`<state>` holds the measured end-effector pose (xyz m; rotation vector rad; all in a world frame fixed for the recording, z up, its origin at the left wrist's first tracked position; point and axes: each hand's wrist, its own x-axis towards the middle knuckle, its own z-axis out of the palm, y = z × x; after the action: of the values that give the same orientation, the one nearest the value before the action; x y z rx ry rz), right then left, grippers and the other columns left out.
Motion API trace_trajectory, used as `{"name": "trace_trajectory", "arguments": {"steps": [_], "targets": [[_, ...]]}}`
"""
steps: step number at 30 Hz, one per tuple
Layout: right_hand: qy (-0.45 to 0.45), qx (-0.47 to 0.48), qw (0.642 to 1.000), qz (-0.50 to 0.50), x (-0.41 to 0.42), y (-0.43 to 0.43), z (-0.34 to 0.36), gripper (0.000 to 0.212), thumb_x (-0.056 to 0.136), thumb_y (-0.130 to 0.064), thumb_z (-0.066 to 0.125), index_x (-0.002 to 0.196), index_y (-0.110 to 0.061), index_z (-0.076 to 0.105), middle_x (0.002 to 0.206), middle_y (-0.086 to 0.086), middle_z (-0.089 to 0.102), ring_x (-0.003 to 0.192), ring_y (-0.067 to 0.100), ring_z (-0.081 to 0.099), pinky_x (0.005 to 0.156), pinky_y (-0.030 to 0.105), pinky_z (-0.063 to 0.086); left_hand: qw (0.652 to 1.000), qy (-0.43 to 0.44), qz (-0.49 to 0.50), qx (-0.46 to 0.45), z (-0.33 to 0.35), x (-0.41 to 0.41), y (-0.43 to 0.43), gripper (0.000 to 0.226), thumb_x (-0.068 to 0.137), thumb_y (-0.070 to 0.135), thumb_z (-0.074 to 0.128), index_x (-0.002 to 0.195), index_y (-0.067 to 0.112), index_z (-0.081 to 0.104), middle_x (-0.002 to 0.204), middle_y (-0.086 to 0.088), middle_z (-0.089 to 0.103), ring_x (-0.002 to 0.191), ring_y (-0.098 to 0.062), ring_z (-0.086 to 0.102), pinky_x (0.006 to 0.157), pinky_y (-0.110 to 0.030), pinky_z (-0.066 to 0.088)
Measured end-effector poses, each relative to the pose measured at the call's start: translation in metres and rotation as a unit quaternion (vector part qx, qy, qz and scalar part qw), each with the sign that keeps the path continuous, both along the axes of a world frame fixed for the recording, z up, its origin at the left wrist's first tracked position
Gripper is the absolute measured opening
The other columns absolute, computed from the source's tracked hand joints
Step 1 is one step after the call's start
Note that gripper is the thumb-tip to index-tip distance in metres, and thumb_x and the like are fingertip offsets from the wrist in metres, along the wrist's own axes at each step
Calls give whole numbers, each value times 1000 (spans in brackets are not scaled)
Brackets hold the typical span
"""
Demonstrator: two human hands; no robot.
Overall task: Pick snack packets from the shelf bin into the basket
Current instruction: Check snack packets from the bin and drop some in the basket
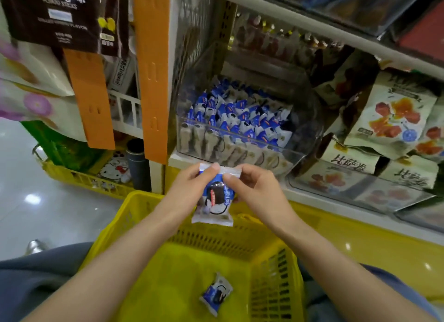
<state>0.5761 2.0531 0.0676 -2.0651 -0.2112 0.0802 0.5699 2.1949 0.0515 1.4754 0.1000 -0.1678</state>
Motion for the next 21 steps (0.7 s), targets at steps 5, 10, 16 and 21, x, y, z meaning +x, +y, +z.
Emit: {"name": "trace_trajectory", "arguments": {"steps": [5,10,16,21], "targets": [[-153,-163,974,33,-5,-4,-7,11,87,-27,62,82,-17,62,73,-3,60,66,9,52,62,25,41,999,19,10,49,-16,0,-4,27,91,37,52,79,17,65,71,1,71,66,-9,67,57,-25,49],[-112,-127,986,6,-1,-6,-9,15,86,-24,62,79,-11,64,70,4,62,67,20,56,65,33,48,996,80,17,-36,-20,2,-9,23,87,35,56,76,19,70,73,0,73,69,-14,69,68,-32,52],[142,206,960,-122,14,-13,-4,13,92,-10,53,80,-11,58,77,6,65,60,4,62,56,15,54,985,68,-17,-160,-11,2,-4,42,67,24,68,103,5,61,87,-6,73,73,-12,68,58,-20,54],[224,171,959,-17,7,-16,-9,14,89,-3,57,101,-10,56,87,7,68,67,8,64,65,19,55,997,-9,75,-19,-11,4,0,10,90,17,57,95,17,65,88,0,72,76,-8,66,68,-24,54]]}}
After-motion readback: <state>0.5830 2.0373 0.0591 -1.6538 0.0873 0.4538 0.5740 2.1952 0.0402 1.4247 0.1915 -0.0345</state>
